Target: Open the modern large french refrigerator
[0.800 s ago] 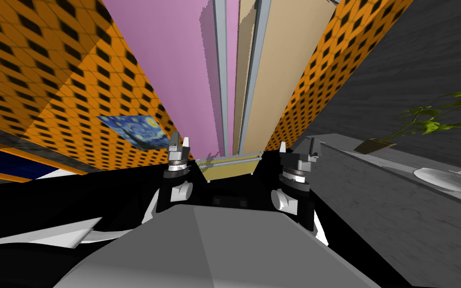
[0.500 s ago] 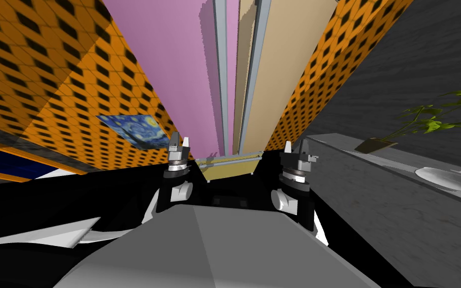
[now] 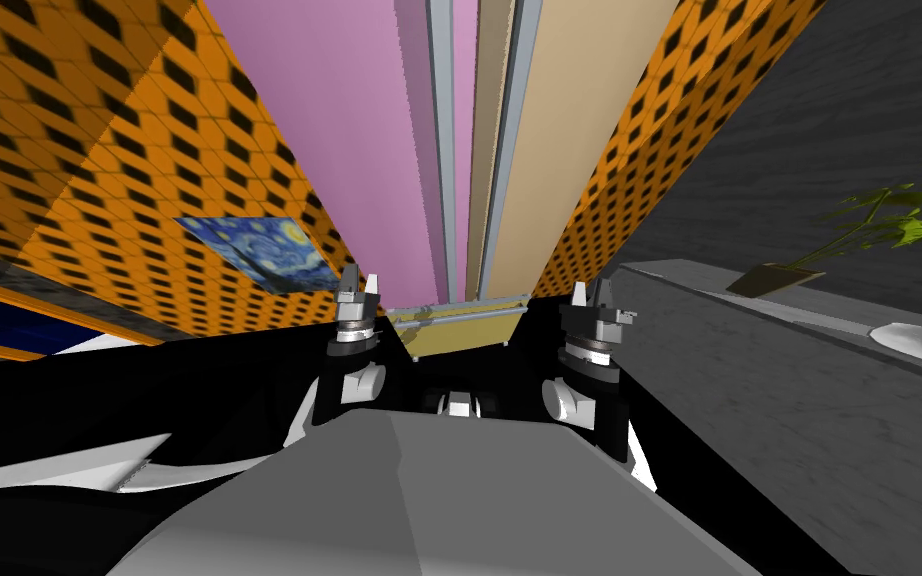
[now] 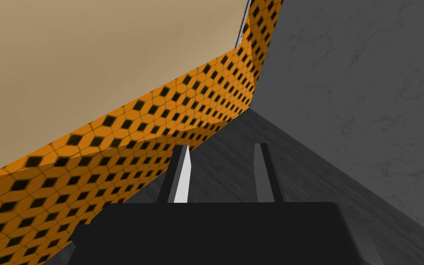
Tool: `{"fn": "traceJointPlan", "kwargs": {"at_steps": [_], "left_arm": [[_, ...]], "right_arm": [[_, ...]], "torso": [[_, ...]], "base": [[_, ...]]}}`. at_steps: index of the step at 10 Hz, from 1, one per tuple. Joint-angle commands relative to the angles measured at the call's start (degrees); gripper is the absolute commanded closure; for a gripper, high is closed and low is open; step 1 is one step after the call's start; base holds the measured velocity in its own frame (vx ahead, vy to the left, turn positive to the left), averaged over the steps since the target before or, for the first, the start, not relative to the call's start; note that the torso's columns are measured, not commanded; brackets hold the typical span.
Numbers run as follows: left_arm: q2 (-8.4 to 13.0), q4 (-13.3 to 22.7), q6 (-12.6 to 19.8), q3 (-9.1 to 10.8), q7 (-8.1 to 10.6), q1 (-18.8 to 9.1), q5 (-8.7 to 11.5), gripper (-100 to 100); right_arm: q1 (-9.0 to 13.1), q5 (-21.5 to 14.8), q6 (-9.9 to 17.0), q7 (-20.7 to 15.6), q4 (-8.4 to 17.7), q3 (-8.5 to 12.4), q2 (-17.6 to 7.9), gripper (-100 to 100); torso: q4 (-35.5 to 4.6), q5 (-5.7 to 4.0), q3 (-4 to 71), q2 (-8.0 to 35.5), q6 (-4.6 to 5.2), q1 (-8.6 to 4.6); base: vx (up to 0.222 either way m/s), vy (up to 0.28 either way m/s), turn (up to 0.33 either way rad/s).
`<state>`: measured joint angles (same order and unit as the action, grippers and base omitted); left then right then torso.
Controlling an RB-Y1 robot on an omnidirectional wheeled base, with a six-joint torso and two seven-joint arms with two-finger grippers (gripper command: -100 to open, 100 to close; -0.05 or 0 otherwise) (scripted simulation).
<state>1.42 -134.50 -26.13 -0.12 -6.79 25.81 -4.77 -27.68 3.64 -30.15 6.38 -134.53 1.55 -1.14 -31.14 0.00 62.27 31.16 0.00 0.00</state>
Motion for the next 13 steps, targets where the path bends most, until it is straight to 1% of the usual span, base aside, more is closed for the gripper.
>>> {"fn": "traceJointPlan", "kwargs": {"at_steps": [1, 2, 3, 4, 6, 7, 8, 9, 11, 12, 13], "left_arm": [[0.0, 0.0, 0.0, 0.0, 0.0, 0.0, 0.0, 0], [2.2, 1.0, 0.9, 0.27, -0.28, -0.4, -0.3, -100], [2.9, 1.5, 1.3, 0.4, -0.41, -0.6, -0.4, -100], [4.3, 3.3, 3.0, 0.92, -0.94, -1.3, -0.9, -100], [4.9, 4.8, 4.4, 1.33, -1.37, -1.9, -1.3, -100], [5.2, 6.4, 5.9, 1.79, -1.84, -2.5, -1.7, -100], [5.4, 7.3, 6.7, 2.03, -2.09, -2.9, -1.9, -100], [5.6, 9.0, 8.3, 2.53, -2.6, -3.5, -2.4, -100], [5.8, 10.9, 10.0, 3.04, -3.14, -4.3, -2.9, -100], [6.1, 12.8, 11.7, 3.58, -3.68, -5.0, -3.4, -100], [6.2, 13.8, 12.6, 3.85, -3.96, -5.4, -3.7, -100]], "right_arm": [[0.0, 0.0, 0.0, 0.0, 0.0, 0.0, 0.0, 0], [0.0, 0.0, 0.0, 0.0, 0.0, 0.0, 0.0, 0], [0.0, 0.0, 0.0, 0.0, 0.0, 0.0, 0.0, 0], [0.0, 0.0, 0.0, 0.0, 0.0, 0.0, 0.0, 0], [0.0, 0.0, 0.0, 0.0, 0.0, 0.0, 0.0, 0], [0.0, 0.0, 0.0, 0.0, 0.0, 0.0, 0.0, 0], [0.0, 0.0, 0.0, 0.0, 0.0, 0.0, 0.0, 0], [0.0, 0.0, 0.0, 0.0, 0.0, 0.0, 0.0, 0], [0.0, 0.0, 0.0, 0.0, 0.0, 0.0, 0.0, 0], [0.0, 0.0, 0.0, 0.0, 0.0, 0.0, 0.0, 0], [0.0, 0.0, 0.0, 0.0, 0.0, 0.0, 0.0, 0]], "torso": [[-4.2, 0.0, 8.5, 4.2, 0.0, 0.0], [-8.5, 0.0, 16.9, 8.5, 0.0, 0.0], [-10.3, -0.02, 20.9, 10.3, 0.0, -0.09], [-10.9, -0.04, 22.0, 10.8, 0.0, -0.14], [-11.1, -0.07, 22.3, 11.1, 0.01, -0.2], [-11.1, 0.0, 22.3, 11.1, 0.0, 0.04], [-11.1, 0.03, 22.3, 11.1, 0.0, 0.09], [-11.1, 0.02, 22.3, 11.1, 0.0, 0.06], [-11.1, -0.02, 22.3, 11.1, 0.0, -0.05], [-11.1, -0.01, 22.3, 11.1, 0.0, -0.01], [-11.1, -0.01, 22.3, 11.1, 0.0, -0.04]], "base": [[0.0, 0.0, 0.0], [0.03, -0.035, 0.012], [0.039, -0.066, 0.016], [0.052, -0.135, 0.024], [0.053, -0.131, 0.025], [0.068, -0.116, 0.027], [0.075, -0.115, 0.021], [0.053, -0.134, 0.034], [0.071, -0.135, 0.022], [0.073, -0.149, 0.033], [0.075, -0.143, 0.031]]}}
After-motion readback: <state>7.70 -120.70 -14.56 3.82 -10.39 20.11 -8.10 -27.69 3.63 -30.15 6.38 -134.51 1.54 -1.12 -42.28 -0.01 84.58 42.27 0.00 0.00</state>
